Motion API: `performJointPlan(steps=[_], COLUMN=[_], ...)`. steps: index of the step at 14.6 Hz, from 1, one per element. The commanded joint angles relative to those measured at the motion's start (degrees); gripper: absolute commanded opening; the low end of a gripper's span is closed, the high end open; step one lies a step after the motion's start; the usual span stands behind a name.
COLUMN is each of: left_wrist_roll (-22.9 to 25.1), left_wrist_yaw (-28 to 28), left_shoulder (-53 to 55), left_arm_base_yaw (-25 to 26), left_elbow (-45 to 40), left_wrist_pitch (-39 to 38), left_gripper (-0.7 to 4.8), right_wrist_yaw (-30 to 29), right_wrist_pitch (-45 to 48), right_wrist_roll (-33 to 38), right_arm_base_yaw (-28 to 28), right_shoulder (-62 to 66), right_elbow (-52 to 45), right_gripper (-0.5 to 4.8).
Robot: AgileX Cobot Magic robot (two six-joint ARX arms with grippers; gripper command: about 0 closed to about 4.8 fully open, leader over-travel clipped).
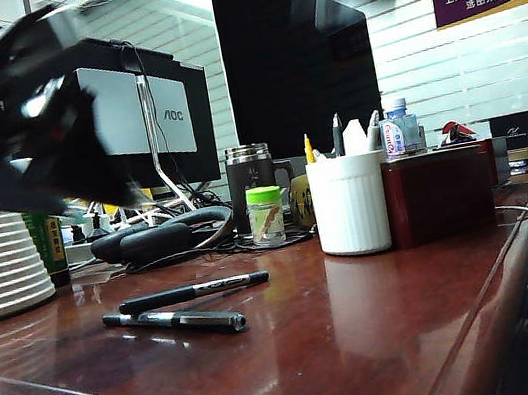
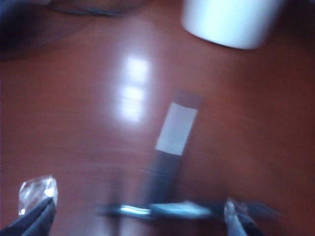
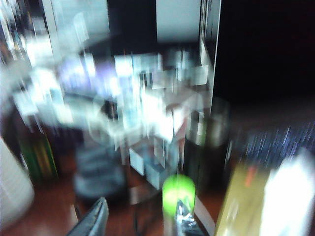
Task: Pick up all the pens on the desk and put them into the pen holder one by one.
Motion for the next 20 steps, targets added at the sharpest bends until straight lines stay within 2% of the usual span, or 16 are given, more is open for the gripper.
performJointPlan(steps=[1,3,5,8,9,11,15,20], left_wrist_roll=[0.7,0.5,-0.5,-0.5,-0.5,-0.3,-0.3,-0.3], left_wrist_yaw=[5.4,5.9,7.8,7.1,4.8,3.3,4.4,5.4], left_shoulder=[4.7,11.2,19.6,29.9,32.2,32.5,32.8,37.2], left_arm_base_yaw=[-0.1,0.0,-0.1,-0.1,-0.1,-0.1,-0.1,-0.1], left_elbow=[8.7,15.6,22.5,29.6,31.0,31.0,31.0,30.8], left_wrist_pitch=[-12.5,-14.9,-19.2,-26.8,-30.0,-29.4,-24.2,-24.2], left_gripper=[4.79,4.79,4.79,4.79,4.79,4.79,4.79,4.79], right_wrist_yaw=[-0.1,-0.1,-0.4,-1.4,-1.4,-1.4,-1.4,-1.4], right_wrist_pitch=[-8.3,-19.1,-26.6,-27.8,-27.8,-27.8,-27.8,-28.1], right_wrist_roll=[-3.0,-7.2,-7.9,-8.1,-8.1,-8.1,-8.1,-8.1], right_arm_base_yaw=[0.0,0.0,0.0,0.0,0.0,0.0,0.0,0.0], right_shoulder=[-10.4,-14.8,-16.5,-17.0,-17.0,-17.0,-17.0,-17.0], right_elbow=[0.2,0.2,-0.1,-0.1,-0.1,-0.1,-0.1,-0.1], right_gripper=[2.06,2.09,2.11,2.11,2.11,2.11,2.11,2.11])
